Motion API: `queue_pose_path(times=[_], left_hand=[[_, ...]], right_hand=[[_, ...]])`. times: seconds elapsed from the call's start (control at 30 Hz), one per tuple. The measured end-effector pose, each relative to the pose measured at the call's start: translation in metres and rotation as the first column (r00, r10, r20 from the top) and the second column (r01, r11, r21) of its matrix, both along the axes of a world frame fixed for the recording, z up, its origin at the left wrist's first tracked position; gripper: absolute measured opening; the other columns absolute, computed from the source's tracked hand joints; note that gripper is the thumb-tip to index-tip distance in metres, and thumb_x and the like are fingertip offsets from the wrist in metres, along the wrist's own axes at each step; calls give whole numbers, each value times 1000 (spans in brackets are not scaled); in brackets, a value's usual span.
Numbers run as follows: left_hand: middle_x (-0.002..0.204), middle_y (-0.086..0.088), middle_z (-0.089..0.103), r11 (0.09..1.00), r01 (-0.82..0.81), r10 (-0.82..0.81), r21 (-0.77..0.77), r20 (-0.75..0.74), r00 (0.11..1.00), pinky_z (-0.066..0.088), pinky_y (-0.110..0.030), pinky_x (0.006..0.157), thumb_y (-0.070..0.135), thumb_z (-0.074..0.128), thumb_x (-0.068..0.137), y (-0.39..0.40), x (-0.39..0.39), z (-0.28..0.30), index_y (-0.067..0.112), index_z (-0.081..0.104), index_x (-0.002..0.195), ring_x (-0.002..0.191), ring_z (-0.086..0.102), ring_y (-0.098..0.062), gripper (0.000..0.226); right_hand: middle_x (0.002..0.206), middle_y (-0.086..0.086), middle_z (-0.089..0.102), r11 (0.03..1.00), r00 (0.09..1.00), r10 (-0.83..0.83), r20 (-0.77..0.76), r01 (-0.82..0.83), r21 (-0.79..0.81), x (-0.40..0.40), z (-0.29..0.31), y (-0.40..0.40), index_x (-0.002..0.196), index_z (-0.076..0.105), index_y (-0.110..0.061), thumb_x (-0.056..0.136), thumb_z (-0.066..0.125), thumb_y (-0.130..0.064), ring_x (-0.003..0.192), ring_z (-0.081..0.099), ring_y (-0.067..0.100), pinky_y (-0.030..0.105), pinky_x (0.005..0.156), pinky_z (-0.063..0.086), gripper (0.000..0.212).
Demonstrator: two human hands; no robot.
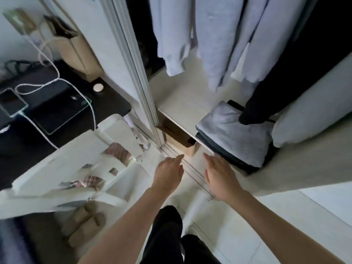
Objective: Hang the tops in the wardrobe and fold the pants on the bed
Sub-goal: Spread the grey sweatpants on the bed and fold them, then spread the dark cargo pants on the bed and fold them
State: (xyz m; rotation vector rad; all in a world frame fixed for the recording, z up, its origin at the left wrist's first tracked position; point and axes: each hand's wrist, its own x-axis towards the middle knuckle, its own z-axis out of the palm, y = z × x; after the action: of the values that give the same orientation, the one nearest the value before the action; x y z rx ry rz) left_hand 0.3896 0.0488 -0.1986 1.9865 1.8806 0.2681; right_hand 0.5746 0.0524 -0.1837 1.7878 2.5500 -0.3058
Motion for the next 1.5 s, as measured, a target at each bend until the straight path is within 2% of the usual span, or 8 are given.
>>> queue_pose_path(times=[0.1,0.2,0.37,0.53,0.7,0.97,1.2,1.5], left_hand=[[110,-1,69,954,-299,293,14,162,942,50,-32,85,20,48,99,-75,-7,8,23,57,133,103,63,-21,35],[107,-4,66,835,-550,538,-27,251,805,49,-30,79,24,49,99,-147,-15,16,25,60,127,95,64,-22,30],[100,7,67,468,-877,836,-114,379,397,45,-24,75,25,48,99,-272,-28,19,29,61,120,94,60,-11,25],[88,12,65,101,-987,906,-124,421,40,49,-27,81,24,51,97,-396,-38,17,28,62,114,92,62,-6,21],[85,10,65,-259,-957,853,-130,433,-290,50,-34,80,21,56,94,-537,-41,21,28,63,107,86,62,-11,17],[73,7,65,-626,-757,626,-187,459,-631,46,-26,62,21,56,97,-766,-23,20,30,61,94,69,59,-7,11],[77,11,66,-790,-592,475,-159,451,-756,42,-17,57,19,54,97,-900,-29,14,27,61,94,70,61,0,11],[78,9,67,-919,-317,201,-236,412,-889,42,-16,61,17,57,96,-978,-70,-14,28,61,94,76,63,-7,12]], right_hand=[[139,12,50,982,983,167,-79,-173,-77,-22,17,-33,144,37,-8,99,44,-24,134,41,29,38,111,33,48],[139,4,48,941,942,288,-171,-312,-129,-50,28,-71,145,33,-14,101,37,-29,130,41,19,28,108,32,47],[137,2,48,785,796,552,-249,-596,-165,-109,35,-144,144,35,-13,101,39,-28,130,41,17,24,106,32,46],[141,0,44,555,595,741,-312,-804,-214,-162,39,-233,145,33,-14,102,38,-28,134,35,13,19,108,27,45],[132,-2,53,326,394,862,-319,-913,-246,-215,36,-352,140,41,-16,101,39,-29,124,43,15,23,101,35,41],[113,0,59,47,154,918,-365,-957,-286,-282,27,-576,129,50,-13,97,48,-20,110,49,20,25,91,35,33],[116,5,60,-134,10,927,-376,-925,-355,-333,18,-726,129,51,-11,97,47,-18,114,50,24,30,94,36,33],[119,5,58,-374,-221,900,-376,-834,-406,-423,-1,-847,131,47,-14,100,43,-22,113,49,22,28,88,37,32]])
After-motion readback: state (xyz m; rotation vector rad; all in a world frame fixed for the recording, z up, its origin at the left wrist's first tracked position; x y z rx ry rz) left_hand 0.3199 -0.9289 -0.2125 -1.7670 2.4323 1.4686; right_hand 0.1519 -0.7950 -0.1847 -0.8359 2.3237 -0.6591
